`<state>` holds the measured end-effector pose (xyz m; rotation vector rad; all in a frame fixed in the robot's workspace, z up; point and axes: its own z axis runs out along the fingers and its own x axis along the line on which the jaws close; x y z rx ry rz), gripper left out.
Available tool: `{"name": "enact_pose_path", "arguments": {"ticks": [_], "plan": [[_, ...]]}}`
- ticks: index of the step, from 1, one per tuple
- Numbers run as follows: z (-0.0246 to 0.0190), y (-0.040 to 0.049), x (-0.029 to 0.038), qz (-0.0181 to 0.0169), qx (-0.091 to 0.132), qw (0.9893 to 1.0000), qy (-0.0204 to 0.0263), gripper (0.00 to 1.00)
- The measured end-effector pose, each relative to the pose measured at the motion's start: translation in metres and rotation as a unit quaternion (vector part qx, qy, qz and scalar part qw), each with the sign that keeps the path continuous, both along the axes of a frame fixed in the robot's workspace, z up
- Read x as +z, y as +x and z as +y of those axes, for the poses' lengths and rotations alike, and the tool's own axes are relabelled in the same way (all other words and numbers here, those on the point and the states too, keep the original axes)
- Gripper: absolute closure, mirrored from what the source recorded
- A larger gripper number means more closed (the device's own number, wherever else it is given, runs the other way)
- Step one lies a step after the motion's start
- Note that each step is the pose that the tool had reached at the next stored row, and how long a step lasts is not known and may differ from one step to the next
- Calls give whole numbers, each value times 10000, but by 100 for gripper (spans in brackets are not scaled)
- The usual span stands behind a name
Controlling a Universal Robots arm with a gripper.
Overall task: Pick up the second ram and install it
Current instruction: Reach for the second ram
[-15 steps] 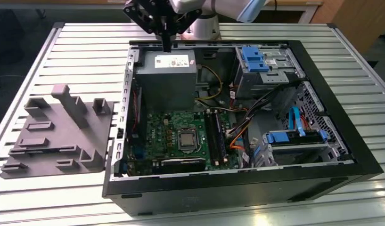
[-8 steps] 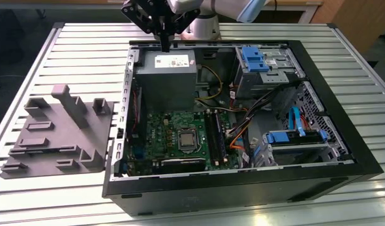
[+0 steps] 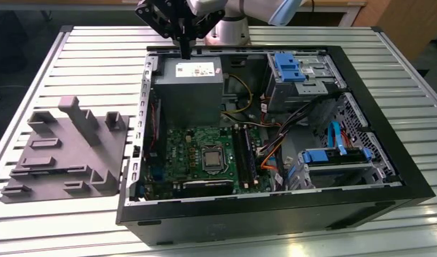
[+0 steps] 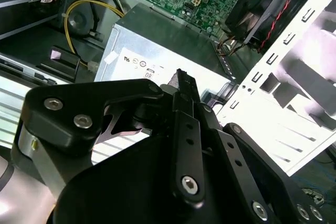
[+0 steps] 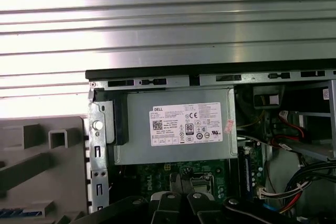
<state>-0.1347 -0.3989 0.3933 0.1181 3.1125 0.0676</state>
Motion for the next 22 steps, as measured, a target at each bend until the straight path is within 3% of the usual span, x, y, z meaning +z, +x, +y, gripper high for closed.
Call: {"name": "enact_pose_path", "arguments": {"ticks": [22], "plan": [[0, -104, 0, 0, 0, 10000, 0, 89]]}}
